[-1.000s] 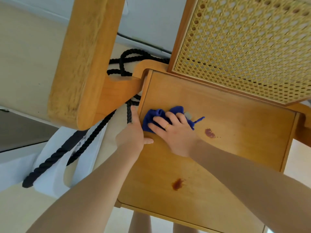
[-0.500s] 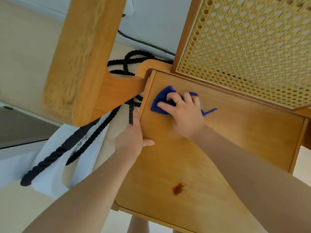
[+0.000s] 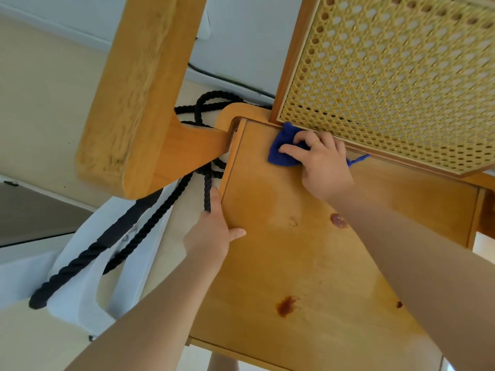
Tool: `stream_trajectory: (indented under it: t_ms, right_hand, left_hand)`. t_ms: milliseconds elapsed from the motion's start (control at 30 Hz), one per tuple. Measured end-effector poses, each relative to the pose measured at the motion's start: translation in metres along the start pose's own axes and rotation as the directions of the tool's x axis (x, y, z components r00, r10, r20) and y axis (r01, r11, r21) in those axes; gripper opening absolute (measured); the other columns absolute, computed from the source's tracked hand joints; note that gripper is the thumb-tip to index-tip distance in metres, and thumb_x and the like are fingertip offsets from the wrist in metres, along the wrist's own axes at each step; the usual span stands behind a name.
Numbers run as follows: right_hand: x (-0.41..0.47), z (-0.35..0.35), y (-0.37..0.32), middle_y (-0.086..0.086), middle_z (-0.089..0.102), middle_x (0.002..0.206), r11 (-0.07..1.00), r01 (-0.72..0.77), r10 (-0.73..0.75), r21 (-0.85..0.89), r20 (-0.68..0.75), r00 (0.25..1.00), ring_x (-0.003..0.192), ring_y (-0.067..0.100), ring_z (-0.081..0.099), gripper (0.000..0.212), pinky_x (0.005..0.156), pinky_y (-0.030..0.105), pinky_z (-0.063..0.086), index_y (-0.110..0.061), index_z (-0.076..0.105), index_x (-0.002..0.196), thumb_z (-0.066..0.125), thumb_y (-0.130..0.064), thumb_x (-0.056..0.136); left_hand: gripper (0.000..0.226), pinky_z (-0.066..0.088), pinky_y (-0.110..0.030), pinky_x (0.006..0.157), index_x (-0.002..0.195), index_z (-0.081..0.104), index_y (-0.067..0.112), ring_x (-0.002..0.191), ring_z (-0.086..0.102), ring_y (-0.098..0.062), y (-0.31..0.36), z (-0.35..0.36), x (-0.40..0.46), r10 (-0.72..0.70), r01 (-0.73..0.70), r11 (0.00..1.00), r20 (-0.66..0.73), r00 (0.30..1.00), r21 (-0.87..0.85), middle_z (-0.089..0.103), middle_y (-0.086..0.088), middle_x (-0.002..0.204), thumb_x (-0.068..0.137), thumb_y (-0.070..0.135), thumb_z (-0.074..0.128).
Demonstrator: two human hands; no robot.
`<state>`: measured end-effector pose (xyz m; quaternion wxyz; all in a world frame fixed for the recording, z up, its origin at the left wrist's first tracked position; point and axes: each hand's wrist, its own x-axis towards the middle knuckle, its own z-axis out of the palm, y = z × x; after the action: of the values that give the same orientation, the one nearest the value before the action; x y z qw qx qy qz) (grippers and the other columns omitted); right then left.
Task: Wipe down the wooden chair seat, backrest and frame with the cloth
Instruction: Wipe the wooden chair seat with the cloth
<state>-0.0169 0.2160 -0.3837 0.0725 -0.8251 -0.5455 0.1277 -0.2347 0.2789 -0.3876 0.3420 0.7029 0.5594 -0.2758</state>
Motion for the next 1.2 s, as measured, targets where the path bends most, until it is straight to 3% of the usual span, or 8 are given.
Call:
stream_trajectory:
  t_ms: [100, 200, 333, 467, 567, 733, 1067, 1200]
  right_hand:
    - [-0.020, 0.003, -0.020, 0.004, 0.048, 0.124, 0.999, -0.010, 0.008, 0.039, 0.061, 0.998, 0.109, 0.034, 0.037, 0.054, 0.090, 0.044, 0.025, -0.029, 0.056, 0.121, 0.053, 0.000, 0.076]
    - [-0.055, 0.004, -0.030, 0.003, 0.048, 0.121, 0.988, 0.129, -0.144, 0.086, 0.199, 0.969, 0.108, 0.032, 0.037, 0.056, 0.087, 0.040, 0.019, -0.029, 0.057, 0.118, 0.060, -0.002, 0.069]
    - [-0.086, 0.003, -0.034, 0.003, 0.058, 0.107, 0.942, 0.332, -0.331, 0.049, 0.297, 0.895, 0.096, 0.034, 0.052, 0.058, 0.082, 0.047, 0.041, -0.029, 0.064, 0.106, 0.078, -0.006, 0.054]
    - [-0.063, -0.007, -0.009, 0.006, 0.061, 0.108, 0.863, 0.504, -0.478, -0.029, 0.271, 0.835, 0.095, 0.036, 0.056, 0.047, 0.083, 0.048, 0.044, -0.031, 0.064, 0.108, 0.068, -0.005, 0.068]
    - [-0.041, -0.012, 0.013, 0.008, 0.059, 0.112, 0.939, 0.327, -0.308, -0.103, 0.164, 0.937, 0.099, 0.036, 0.052, 0.046, 0.085, 0.048, 0.040, -0.031, 0.063, 0.110, 0.034, -0.013, 0.080]
    - [-0.025, -0.010, 0.034, 0.006, 0.043, 0.130, 0.997, -0.018, 0.024, -0.082, 0.077, 0.997, 0.113, 0.034, 0.035, 0.055, 0.096, 0.046, 0.025, -0.031, 0.049, 0.130, 0.047, 0.001, 0.085]
    - [-0.085, -0.006, 0.022, 0.004, 0.061, 0.100, 0.907, 0.419, -0.398, -0.049, 0.231, 0.888, 0.089, 0.032, 0.058, 0.059, 0.077, 0.044, 0.046, -0.029, 0.065, 0.102, 0.081, -0.007, 0.050]
    - [-0.053, -0.021, 0.060, 0.011, 0.060, 0.112, 0.953, 0.230, -0.208, -0.195, 0.128, 0.970, 0.096, 0.037, 0.053, 0.052, 0.079, 0.047, 0.042, -0.027, 0.062, 0.110, 0.073, -0.005, 0.065]
  left_hand:
    - [0.101, 0.045, -0.040, 0.081, 0.145, -0.012, 0.031, 0.111, 0.052, -0.029, 0.001, -0.001, -0.008, 0.008, -0.009, 0.999, -0.028, 1.000, -0.050, 0.044, -0.010, 0.133, 0.080, 0.044, 0.065]
    - [0.094, 0.041, -0.039, 0.090, 0.146, -0.010, 0.025, 0.123, 0.040, -0.028, 0.008, 0.002, -0.026, 0.079, -0.063, 0.993, -0.167, 0.983, 0.102, 0.029, -0.010, 0.144, 0.084, 0.046, 0.058]
    - [0.099, 0.015, -0.039, 0.113, 0.144, -0.013, 0.006, 0.142, 0.004, -0.028, 0.021, 0.014, -0.047, 0.112, -0.055, 0.972, -0.245, 0.963, 0.228, -0.004, -0.014, 0.155, 0.086, 0.048, 0.054]
    - [0.118, 0.001, -0.039, 0.115, 0.142, -0.020, 0.003, 0.142, -0.007, -0.027, 0.034, 0.029, -0.054, -0.009, 0.022, 0.997, -0.173, 0.985, 0.070, -0.012, -0.016, 0.154, 0.077, 0.054, 0.063]
    - [0.131, -0.004, -0.039, 0.114, 0.140, -0.025, 0.003, 0.140, -0.018, -0.028, 0.055, 0.039, -0.050, -0.160, 0.154, 0.984, -0.067, 0.985, -0.088, -0.028, -0.016, 0.150, 0.068, 0.059, 0.069]
    - [0.138, -0.004, -0.040, 0.114, 0.137, -0.027, -0.002, 0.138, -0.024, -0.033, 0.076, 0.048, -0.043, -0.244, 0.238, 0.960, -0.027, 0.969, -0.149, -0.034, -0.021, 0.145, 0.063, 0.058, 0.073]
    - [0.138, 0.001, -0.042, 0.114, 0.135, -0.026, -0.008, 0.138, -0.020, -0.037, 0.089, 0.041, -0.043, -0.326, 0.323, 0.941, -0.011, 0.945, -0.101, -0.029, -0.027, 0.146, 0.065, 0.053, 0.075]
    - [0.138, -0.001, -0.042, 0.114, 0.135, -0.026, -0.009, 0.138, -0.019, -0.038, 0.091, 0.041, -0.039, -0.334, 0.334, 0.939, 0.008, 0.943, -0.080, -0.029, -0.028, 0.145, 0.064, 0.050, 0.076]
